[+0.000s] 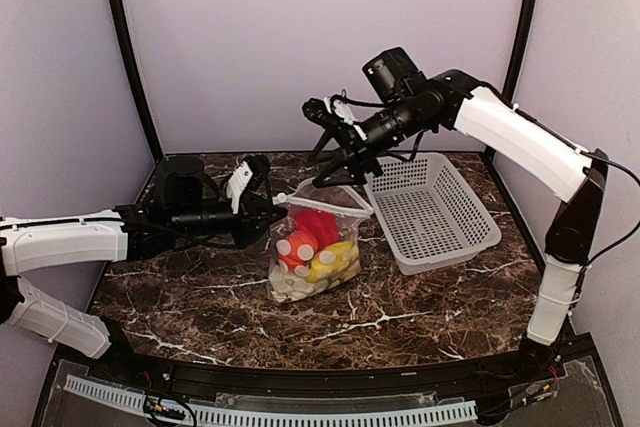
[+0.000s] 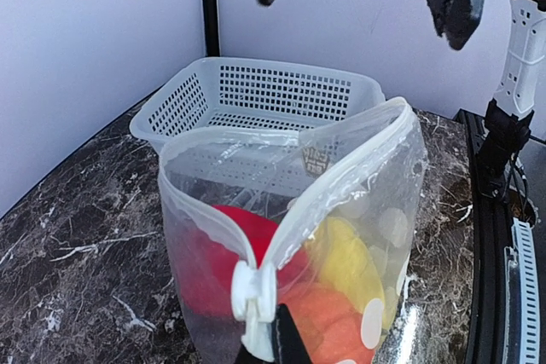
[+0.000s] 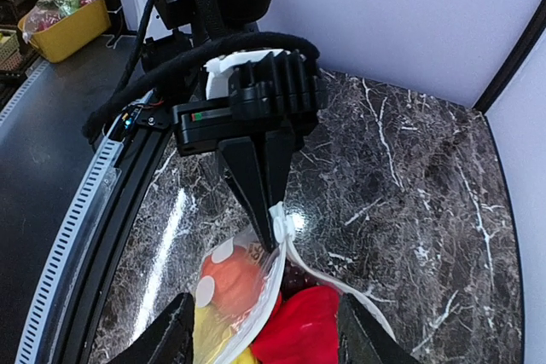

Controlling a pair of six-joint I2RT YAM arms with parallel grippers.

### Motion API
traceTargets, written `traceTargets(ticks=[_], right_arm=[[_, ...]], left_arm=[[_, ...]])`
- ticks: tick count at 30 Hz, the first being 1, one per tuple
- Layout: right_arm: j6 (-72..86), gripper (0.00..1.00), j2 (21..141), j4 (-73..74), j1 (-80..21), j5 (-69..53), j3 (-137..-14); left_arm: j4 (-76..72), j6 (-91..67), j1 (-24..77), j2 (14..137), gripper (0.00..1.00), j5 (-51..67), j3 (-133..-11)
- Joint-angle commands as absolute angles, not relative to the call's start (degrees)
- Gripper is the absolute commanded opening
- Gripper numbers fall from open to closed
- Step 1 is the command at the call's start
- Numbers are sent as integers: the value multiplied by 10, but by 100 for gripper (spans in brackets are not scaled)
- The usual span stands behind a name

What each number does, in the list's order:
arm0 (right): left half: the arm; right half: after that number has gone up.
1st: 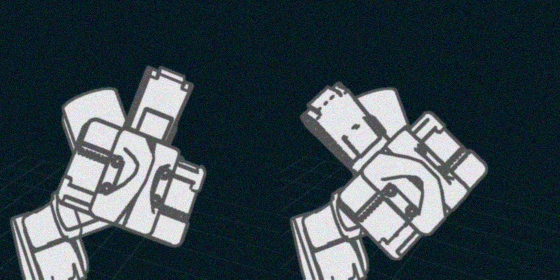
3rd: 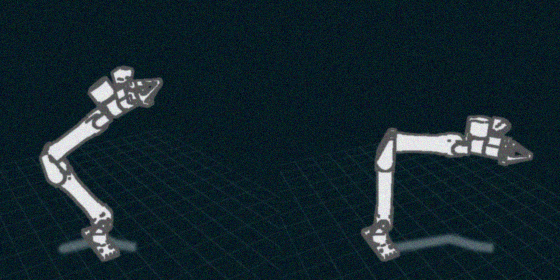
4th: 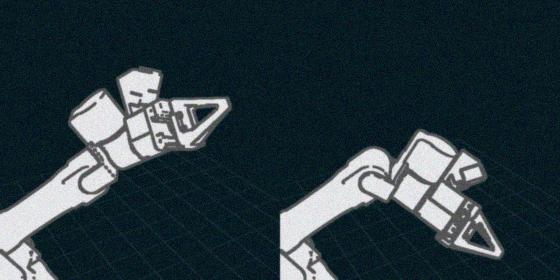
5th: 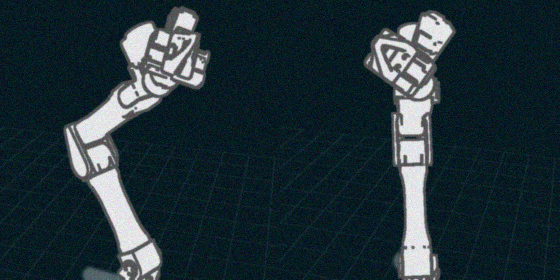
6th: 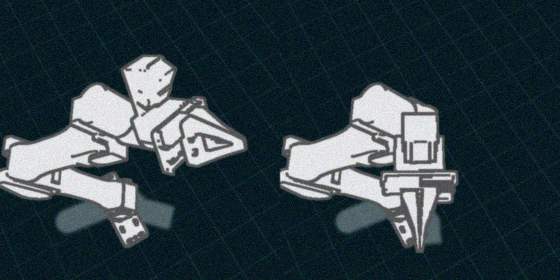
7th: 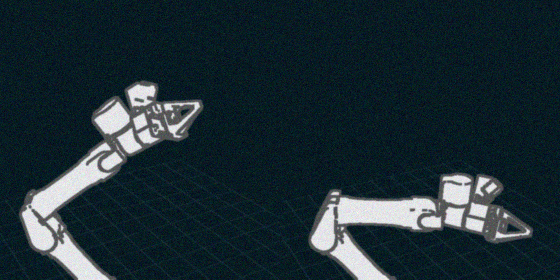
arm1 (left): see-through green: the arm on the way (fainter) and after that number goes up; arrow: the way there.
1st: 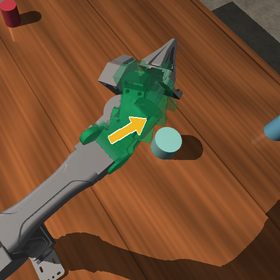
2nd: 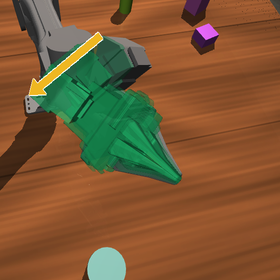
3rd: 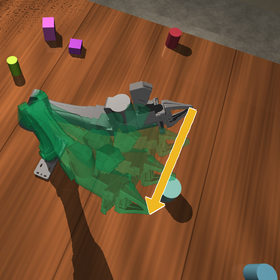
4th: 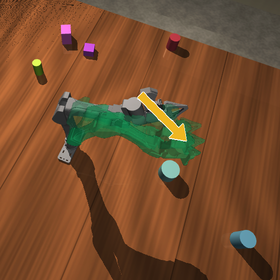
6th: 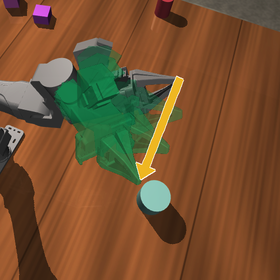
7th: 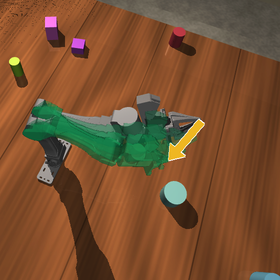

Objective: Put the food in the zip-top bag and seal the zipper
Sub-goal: Pass from the right arm to the left, then hold the zipper from the zipper food storage bag.

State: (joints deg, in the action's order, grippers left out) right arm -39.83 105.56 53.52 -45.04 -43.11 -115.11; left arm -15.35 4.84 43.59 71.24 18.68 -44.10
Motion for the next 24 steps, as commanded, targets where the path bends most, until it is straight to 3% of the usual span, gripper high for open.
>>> traceTargets(ticks=[1, 24], right_arm=[[-340, 53, 1100, 508, -457, -481, -1176], [-361, 49, 1190, 502, -503, -426, -1218]], left_arm=[[-131, 76, 433, 690, 1, 216, -455], [-115, 83, 434, 675, 1, 204, -454]])
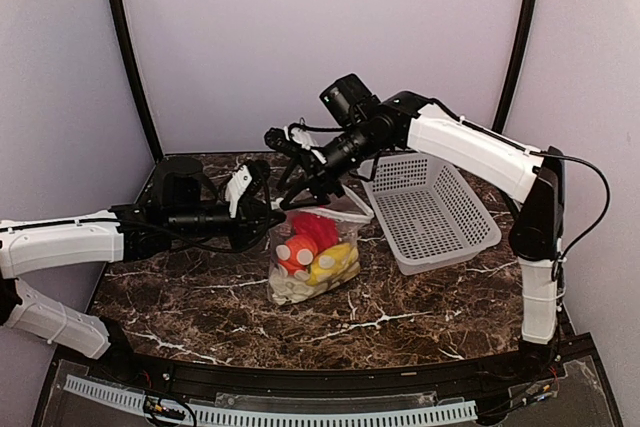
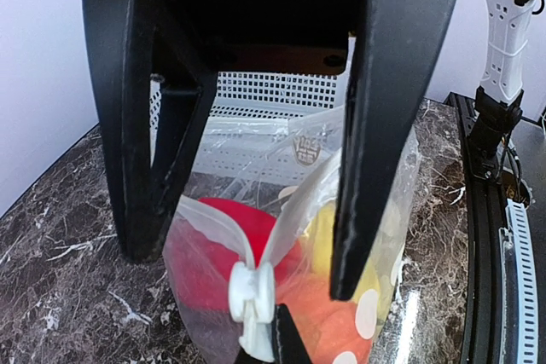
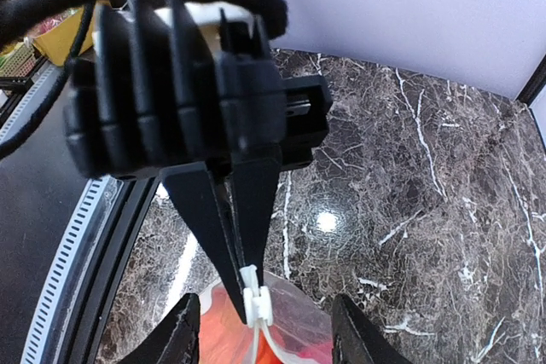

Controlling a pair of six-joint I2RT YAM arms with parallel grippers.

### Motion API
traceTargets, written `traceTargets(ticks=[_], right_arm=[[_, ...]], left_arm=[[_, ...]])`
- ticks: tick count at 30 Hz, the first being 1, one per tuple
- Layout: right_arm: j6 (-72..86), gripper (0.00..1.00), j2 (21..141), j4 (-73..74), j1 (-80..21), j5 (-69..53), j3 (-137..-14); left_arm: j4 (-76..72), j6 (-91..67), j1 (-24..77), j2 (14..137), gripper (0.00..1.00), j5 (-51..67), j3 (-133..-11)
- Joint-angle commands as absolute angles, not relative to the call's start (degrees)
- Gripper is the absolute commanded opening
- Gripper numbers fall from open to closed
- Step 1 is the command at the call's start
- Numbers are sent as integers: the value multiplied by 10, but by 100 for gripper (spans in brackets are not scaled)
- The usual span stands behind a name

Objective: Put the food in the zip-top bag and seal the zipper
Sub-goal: Hold the zipper from the zipper food storage bag.

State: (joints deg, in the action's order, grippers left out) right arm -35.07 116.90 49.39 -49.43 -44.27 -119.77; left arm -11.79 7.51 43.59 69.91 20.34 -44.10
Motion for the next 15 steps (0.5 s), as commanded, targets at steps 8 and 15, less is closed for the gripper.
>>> traceTargets(ticks=[8, 15], right_arm=[[-380, 32, 1188, 511, -507, -415, -1218], [-381, 14, 1179, 507, -508, -422, -1219]], left_arm=[[-112, 87, 434, 668, 1, 191, -452], [-109, 85, 433, 672, 1, 182, -451]])
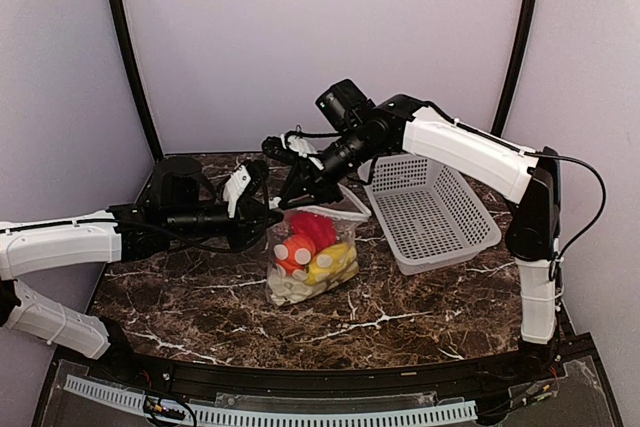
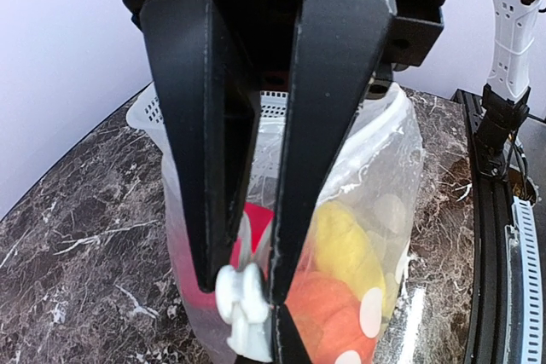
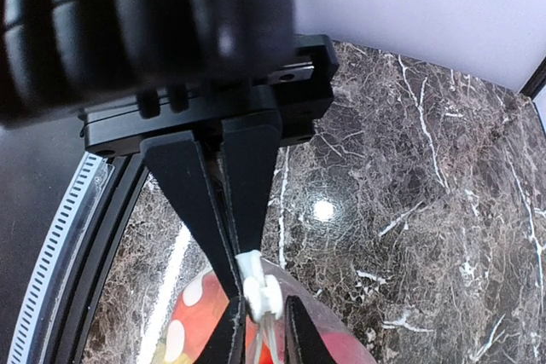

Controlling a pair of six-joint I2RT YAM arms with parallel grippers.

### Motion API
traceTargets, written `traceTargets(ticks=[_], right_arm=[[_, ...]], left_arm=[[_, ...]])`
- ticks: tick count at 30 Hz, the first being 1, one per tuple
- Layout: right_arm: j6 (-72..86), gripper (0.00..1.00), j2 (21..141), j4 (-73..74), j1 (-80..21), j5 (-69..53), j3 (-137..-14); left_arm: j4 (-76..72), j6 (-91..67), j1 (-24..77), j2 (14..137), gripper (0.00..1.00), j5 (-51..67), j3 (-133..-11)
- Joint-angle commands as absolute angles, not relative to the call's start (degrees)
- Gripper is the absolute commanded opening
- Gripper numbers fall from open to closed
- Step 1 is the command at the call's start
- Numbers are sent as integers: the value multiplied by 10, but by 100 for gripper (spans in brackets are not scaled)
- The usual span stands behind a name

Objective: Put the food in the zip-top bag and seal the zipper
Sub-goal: Hold the zipper from the zipper food storage bag, then zip the zipper on the zipper food storage bag.

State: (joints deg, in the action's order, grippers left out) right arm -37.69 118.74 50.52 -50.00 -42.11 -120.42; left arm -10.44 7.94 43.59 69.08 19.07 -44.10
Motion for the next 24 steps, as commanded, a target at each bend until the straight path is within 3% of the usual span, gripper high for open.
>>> traceTargets(ticks=[1, 4, 8, 14, 24], right_arm=[[-381, 12, 1179, 507, -509, -421, -1219], [-381, 6, 1179, 507, -512, -416, -1221], [-381, 4, 1174, 508, -522, -397, -1220], [-388, 3, 1165, 509, -528, -377, -1216], [-391, 0, 1161, 550, -528, -314, -1220]], left_arm=[[-110, 85, 433, 672, 1, 177, -451], [-113, 76, 433, 672, 1, 168, -451], [-120, 57, 434, 668, 11, 143, -449], [-132, 55, 434, 661, 2, 142, -437], [-137, 51, 433, 641, 1, 103, -419]])
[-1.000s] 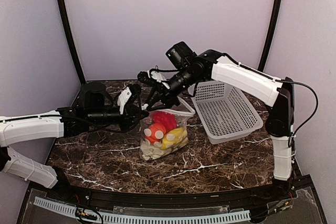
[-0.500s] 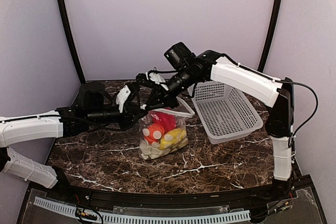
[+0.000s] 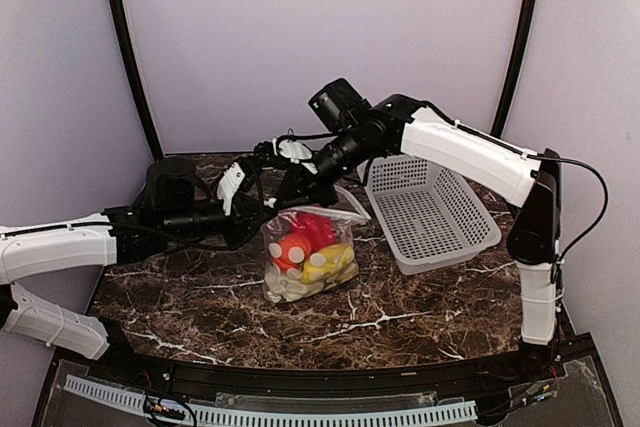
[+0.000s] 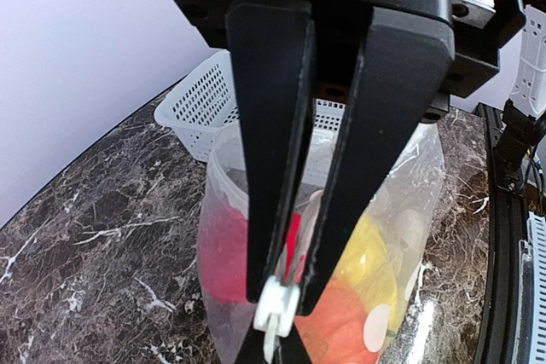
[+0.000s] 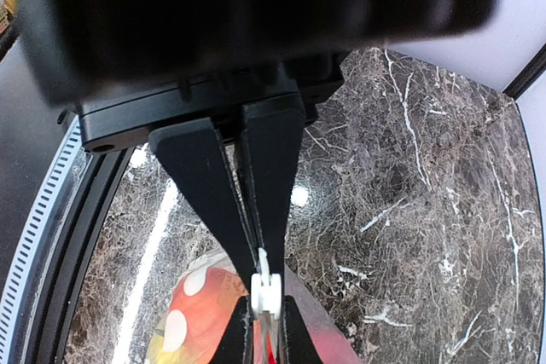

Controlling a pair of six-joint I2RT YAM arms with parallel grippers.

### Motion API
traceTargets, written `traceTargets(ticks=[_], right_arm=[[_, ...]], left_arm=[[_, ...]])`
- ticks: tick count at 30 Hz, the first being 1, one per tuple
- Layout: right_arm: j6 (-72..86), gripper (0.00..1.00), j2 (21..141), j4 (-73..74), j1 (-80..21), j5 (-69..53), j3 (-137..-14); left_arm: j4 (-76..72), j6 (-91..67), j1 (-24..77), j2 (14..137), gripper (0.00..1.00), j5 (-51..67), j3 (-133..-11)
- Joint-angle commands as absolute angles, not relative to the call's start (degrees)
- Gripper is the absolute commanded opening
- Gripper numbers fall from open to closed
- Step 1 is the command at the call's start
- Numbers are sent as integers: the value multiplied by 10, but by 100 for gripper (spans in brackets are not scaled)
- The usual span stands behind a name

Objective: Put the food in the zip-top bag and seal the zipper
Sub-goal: Zip the zipper on the zipper food storage bag.

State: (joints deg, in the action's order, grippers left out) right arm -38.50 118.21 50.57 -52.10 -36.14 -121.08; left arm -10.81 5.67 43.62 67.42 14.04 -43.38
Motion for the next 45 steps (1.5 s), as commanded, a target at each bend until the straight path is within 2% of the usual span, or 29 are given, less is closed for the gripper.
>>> traceTargets(ticks=[1, 8, 23, 45], right_arm=[[-395, 0, 1159, 557, -528, -303, -1215], [-397, 0, 1137, 573, -524, -244, -1174], [-384, 0, 1122, 623, -485, -162, -1215], [-411, 0, 1061, 656, -403, -132, -1139]], left_arm=[[-137, 51, 433, 638, 1, 97, -416], [-161, 46, 433, 616, 1, 57, -385], [-192, 44, 433, 606, 1, 40, -362], [-230, 33, 418, 571, 1, -62, -312]])
